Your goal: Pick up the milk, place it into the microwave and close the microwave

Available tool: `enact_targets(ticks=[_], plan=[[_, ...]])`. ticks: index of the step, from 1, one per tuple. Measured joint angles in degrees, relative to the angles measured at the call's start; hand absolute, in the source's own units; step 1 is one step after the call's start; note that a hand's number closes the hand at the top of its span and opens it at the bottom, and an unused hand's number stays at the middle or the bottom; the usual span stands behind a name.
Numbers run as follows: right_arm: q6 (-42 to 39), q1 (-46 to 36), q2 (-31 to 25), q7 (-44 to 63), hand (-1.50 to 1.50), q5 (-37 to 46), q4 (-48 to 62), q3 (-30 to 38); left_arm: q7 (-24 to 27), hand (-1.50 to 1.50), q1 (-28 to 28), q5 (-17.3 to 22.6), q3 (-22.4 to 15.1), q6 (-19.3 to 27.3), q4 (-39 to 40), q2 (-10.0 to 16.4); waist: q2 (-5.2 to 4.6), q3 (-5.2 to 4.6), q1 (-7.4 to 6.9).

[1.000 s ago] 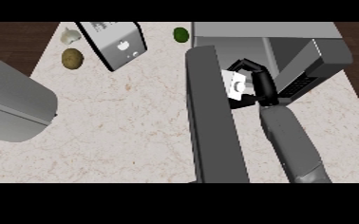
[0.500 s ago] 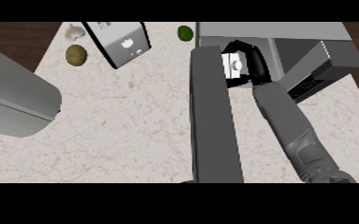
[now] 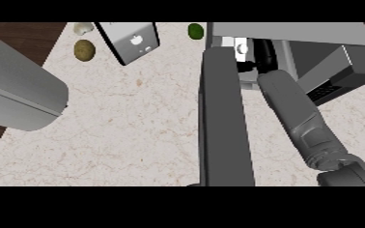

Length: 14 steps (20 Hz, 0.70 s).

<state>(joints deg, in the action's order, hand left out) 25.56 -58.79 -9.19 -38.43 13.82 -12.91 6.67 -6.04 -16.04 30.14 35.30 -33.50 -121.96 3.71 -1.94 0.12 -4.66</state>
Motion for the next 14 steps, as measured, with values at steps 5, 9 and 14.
enact_targets(ticks=[5,9,14], plan=[[6.9,-1.6,-2.1,-1.4,1.5,1.8,1.9,-0.1,0.4,-1.5,1.6,-0.9,-0.7,-0.1,1.0,0.3,-0.71,0.03,-1.06],[10.8,-2.5,-3.3,-2.1,1.5,3.1,3.4,-0.4,0.5,-1.5,2.0,-0.8,-1.2,-0.7,1.6,0.4,-1.11,0.06,-2.03],[14.5,-2.9,-5.3,-0.6,-1.5,5.1,6.2,-1.4,0.6,-1.5,3.1,-1.5,-1.6,-0.8,2.9,0.7,-1.74,0.06,-2.96]])
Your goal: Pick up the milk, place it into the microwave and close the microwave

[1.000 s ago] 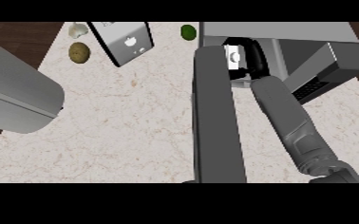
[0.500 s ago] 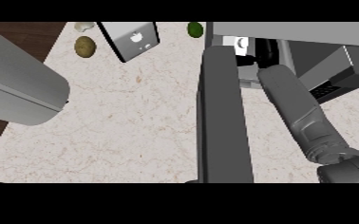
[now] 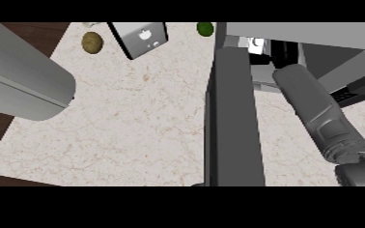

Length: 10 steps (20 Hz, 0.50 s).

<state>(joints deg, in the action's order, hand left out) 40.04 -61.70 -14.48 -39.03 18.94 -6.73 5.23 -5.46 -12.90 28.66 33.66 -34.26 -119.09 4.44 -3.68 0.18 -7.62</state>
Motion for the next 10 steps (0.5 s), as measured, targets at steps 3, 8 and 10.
enact_targets(ticks=[3,8,10], plan=[[4.5,0.2,-1.7,3.7,-1.5,1.0,2.4,-0.4,0.2,-1.5,0.7,-0.9,-0.2,0.1,0.5,0.1,-0.33,-0.05,-0.21],[7.6,0.3,-2.9,6.4,-1.5,2.8,3.6,-1.9,0.4,-1.5,2.1,-2.7,-0.2,0.5,1.4,0.9,-0.59,0.08,-0.47],[6.9,0.3,-2.5,5.5,-1.5,3.0,3.2,-2.0,1.2,-1.5,2.5,-3.9,-0.3,0.5,1.8,0.6,-0.6,0.13,-0.57]])
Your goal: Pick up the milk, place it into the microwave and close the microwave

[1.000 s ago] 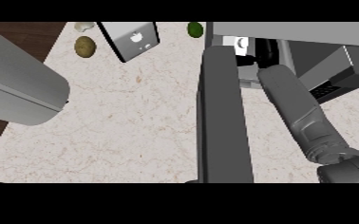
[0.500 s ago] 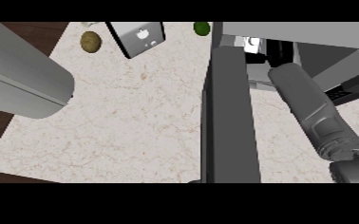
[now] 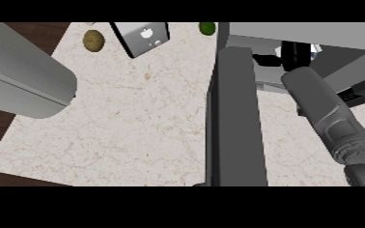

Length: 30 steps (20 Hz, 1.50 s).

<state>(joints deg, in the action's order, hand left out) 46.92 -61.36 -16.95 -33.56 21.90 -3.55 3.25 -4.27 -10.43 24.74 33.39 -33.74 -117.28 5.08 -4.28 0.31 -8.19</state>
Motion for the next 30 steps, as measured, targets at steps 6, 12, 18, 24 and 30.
enact_targets(ticks=[6,12,18,24,30], plan=[[-3.1,-0.8,1.5,-2.7,-1.5,0.2,-0.9,-0.2,0.4,-1.5,0.9,-2.0,-2.2,-1.6,1.2,0.2,0.08,0.07,-0.05],[-9.5,-1.0,2.4,-5.5,-1.5,-1.6,-1.6,1.5,1.0,-1.5,1.3,-2.9,-4.5,-3.7,2.2,0.0,0.37,0.07,0.33],[-17.2,-0.4,3.6,-9.2,-1.5,-5.4,-2.5,5.1,1.0,-1.5,1.7,-3.6,-7.9,-5.9,2.8,-0.7,0.97,0.05,1.5],[-26.6,1.2,3.9,-12.5,-1.5,-9.4,-2.7,8.8,1.6,-1.5,1.5,-4.1,-10.4,-7.4,3.3,-1.8,1.72,-0.02,2.71],[-34.6,5.3,4.7,-16.2,-1.5,-12.6,-2.4,11.8,1.5,1.5,2.3,-5.8,-13.9,-7.7,3.6,-3.3,2.33,-0.07,4.2]])
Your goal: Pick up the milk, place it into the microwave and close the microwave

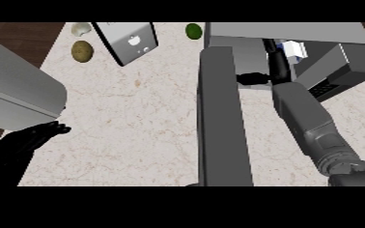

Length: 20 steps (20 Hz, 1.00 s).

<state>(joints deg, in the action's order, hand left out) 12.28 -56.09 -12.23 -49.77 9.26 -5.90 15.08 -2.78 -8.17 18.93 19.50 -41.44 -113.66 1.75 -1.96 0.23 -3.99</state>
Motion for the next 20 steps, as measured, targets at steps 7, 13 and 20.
enact_targets(ticks=[7,13,20], plan=[[-12.1,5.9,0.9,-3.6,-1.5,-2.4,-0.2,1.7,-1.6,1.5,-0.3,-1.9,-5.6,1.5,-0.9,-1.4,0.94,-0.07,1.8],[-15.4,12.1,2.9,-5.8,-1.5,-3.0,-3.0,1.1,-5.4,1.5,0.2,-1.7,-11.2,5.1,-2.0,-1.3,1.6,-0.16,3.11],[-18.3,21.0,2.7,-6.4,-1.5,-3.0,-9.7,-1.3,-4.3,1.5,1.2,-7.8,-19.6,8.3,-0.7,-1.6,2.13,-0.26,4.37]])
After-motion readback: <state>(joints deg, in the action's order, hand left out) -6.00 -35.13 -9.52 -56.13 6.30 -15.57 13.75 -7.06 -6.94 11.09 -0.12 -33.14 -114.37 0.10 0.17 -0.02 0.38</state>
